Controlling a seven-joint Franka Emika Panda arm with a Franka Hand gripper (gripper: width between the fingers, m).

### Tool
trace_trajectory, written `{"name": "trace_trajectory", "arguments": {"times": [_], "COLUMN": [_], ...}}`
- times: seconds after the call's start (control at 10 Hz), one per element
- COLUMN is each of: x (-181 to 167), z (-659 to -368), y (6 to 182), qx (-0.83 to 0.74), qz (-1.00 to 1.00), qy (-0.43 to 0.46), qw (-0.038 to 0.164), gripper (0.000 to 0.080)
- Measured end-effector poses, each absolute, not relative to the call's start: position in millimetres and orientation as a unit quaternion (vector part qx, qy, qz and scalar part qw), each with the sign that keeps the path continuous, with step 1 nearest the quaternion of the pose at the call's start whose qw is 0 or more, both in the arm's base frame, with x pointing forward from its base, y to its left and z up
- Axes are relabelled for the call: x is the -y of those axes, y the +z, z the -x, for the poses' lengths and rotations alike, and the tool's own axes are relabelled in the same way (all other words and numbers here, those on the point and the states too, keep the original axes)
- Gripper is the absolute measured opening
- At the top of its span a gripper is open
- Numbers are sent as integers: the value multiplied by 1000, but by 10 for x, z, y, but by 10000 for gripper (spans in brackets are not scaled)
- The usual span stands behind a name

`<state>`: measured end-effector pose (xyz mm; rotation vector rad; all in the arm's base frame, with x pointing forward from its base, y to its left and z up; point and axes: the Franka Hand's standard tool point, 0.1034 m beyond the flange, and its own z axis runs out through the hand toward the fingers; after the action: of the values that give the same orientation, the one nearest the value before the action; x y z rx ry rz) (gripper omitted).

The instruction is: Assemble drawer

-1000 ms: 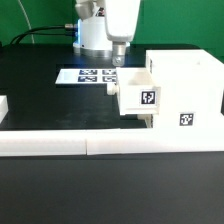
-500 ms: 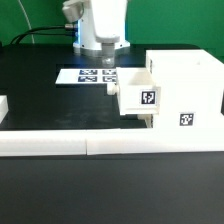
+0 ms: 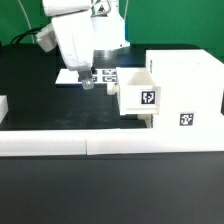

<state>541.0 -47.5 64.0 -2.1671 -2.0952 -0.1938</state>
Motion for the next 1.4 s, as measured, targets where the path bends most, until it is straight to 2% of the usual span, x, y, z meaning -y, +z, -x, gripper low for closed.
{"name": "trace_trajectory", "arguments": {"times": [0.5, 1.0, 1.4], "x": [194, -159, -314], "z": [-5490, -5558, -5577], "y": [585, 597, 610], "qx": [655, 620, 603], "qz": [751, 780, 792], "qy": [-59, -54, -54], "qw": [69, 73, 75], "gripper": [648, 648, 648]}}
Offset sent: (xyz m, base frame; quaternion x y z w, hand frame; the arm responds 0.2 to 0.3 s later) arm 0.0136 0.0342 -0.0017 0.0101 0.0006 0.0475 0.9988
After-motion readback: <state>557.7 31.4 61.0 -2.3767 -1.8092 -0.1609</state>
